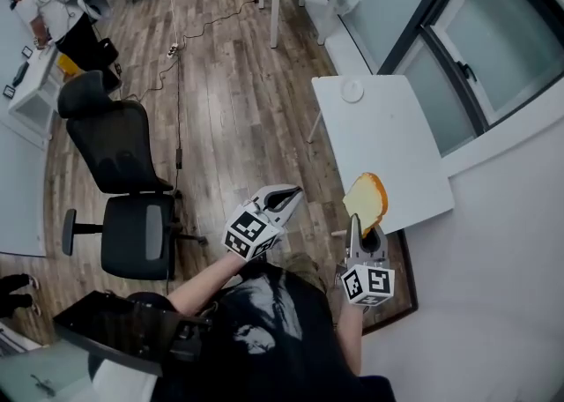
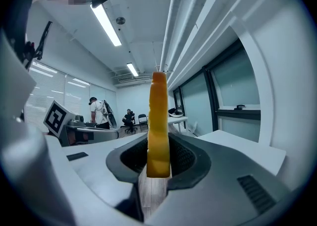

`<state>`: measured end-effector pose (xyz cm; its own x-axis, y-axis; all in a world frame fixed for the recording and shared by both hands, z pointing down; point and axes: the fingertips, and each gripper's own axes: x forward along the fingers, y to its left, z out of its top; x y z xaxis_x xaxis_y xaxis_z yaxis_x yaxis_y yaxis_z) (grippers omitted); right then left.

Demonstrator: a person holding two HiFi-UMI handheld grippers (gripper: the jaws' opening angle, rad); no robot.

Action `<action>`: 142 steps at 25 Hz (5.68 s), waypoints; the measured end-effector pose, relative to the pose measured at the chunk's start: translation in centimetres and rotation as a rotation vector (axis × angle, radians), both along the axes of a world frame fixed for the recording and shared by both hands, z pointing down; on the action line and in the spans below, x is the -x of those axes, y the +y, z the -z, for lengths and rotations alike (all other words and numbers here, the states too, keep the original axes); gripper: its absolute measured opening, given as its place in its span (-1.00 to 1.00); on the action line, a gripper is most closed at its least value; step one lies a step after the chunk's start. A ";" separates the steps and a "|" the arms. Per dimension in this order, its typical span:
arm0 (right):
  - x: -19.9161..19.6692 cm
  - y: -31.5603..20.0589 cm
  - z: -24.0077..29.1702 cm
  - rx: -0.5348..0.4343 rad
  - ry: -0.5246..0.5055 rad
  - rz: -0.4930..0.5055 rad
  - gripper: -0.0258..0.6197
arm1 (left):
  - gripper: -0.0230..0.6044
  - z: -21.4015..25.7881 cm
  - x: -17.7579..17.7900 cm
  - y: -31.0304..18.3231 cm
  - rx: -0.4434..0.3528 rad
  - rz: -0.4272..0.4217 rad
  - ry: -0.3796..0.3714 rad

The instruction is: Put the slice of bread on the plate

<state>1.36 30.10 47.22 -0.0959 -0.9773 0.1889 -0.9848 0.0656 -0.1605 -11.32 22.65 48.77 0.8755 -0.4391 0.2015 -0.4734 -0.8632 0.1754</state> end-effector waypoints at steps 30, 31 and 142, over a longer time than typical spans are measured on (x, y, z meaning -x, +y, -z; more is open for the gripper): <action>-8.0 -16.9 -3.9 0.050 -0.092 0.156 -0.62 | -0.91 -3.2 -10.5 -14.8 0.040 0.024 -0.064; -8.0 -17.8 -4.0 0.052 -0.092 0.154 -0.62 | -0.92 -3.1 -10.6 -15.7 0.039 0.016 -0.064; -19.6 -48.8 -26.5 0.685 -0.127 0.107 -0.39 | -0.92 -22.0 -25.7 -46.2 0.259 -0.269 -0.294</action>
